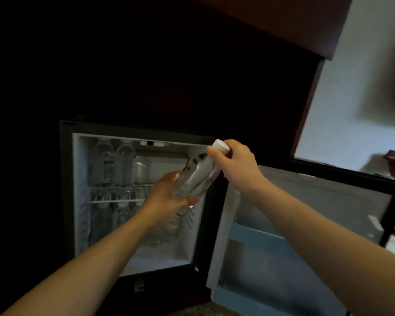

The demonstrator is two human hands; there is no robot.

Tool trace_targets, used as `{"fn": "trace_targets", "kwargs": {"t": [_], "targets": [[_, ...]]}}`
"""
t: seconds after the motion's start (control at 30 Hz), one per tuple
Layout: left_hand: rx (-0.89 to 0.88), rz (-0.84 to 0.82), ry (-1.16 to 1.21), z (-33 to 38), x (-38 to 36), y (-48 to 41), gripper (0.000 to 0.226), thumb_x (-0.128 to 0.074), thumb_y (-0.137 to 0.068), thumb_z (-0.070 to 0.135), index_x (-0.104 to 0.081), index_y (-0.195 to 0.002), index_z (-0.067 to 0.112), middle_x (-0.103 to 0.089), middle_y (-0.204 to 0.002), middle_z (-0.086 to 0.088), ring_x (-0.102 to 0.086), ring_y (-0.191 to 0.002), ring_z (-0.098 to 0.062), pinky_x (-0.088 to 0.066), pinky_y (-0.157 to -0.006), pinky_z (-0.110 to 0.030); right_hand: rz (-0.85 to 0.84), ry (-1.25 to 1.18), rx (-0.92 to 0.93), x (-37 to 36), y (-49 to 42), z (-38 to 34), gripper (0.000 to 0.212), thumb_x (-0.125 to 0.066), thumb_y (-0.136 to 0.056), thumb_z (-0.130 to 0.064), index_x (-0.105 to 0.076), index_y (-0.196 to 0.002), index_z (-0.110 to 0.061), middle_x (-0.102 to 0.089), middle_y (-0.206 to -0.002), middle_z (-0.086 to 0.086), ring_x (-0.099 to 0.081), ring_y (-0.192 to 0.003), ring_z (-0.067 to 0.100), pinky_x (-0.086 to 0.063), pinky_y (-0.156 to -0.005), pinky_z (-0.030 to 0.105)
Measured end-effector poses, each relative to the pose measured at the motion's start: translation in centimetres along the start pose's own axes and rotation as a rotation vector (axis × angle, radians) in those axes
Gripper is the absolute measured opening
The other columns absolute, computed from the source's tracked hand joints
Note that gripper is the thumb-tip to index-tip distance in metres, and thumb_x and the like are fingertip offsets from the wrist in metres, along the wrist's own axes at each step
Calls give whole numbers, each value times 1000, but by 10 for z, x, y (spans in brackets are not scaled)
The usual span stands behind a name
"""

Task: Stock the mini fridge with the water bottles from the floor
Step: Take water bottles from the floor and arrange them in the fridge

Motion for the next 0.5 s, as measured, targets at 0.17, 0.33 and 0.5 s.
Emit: {"fn": "trace_targets", "kwargs": {"t": [0.17, 0.33, 0.5], "targets": [[11, -12, 59, -30, 12, -12, 36, -73, -77, 25, -59, -110, 21, -62, -97, 11, -59, -88, -6, -46, -68, -12, -91, -162, -103, -48, -9, 21, 34, -61, -87, -36, -57, -114, -16, -57, -90, 1, -59, -87, 18, -53, -81, 41], [49, -28, 234, -54, 24, -17, 21, -70, -80, 22, -62, -99, 25, -68, -89, 10, -65, -78, 3, -48, -64, -10, -286, -259, -223, -108, -11, 42, 17, -61, -88, -34, -52, -102, -34, -56, -97, -6, -61, -103, 18, -53, -91, 38], [130, 10, 169, -82, 32, -22, 35, -73, -75, 34, -53, -104, 29, -64, -96, 9, -62, -89, -9, -50, -74, -23, -349, -375, -234, -146, -17, 48, 10, -57, -91, -32, -52, -99, -35, -63, -99, -3, -65, -101, 25, -53, -93, 48]]}}
Point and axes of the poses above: each hand's wrist, its own y-axis away from the middle knuckle, its own x-axis out of the back of the hand, z = x × y, the point moved 10 cm from there along -y, towards the middle knuckle
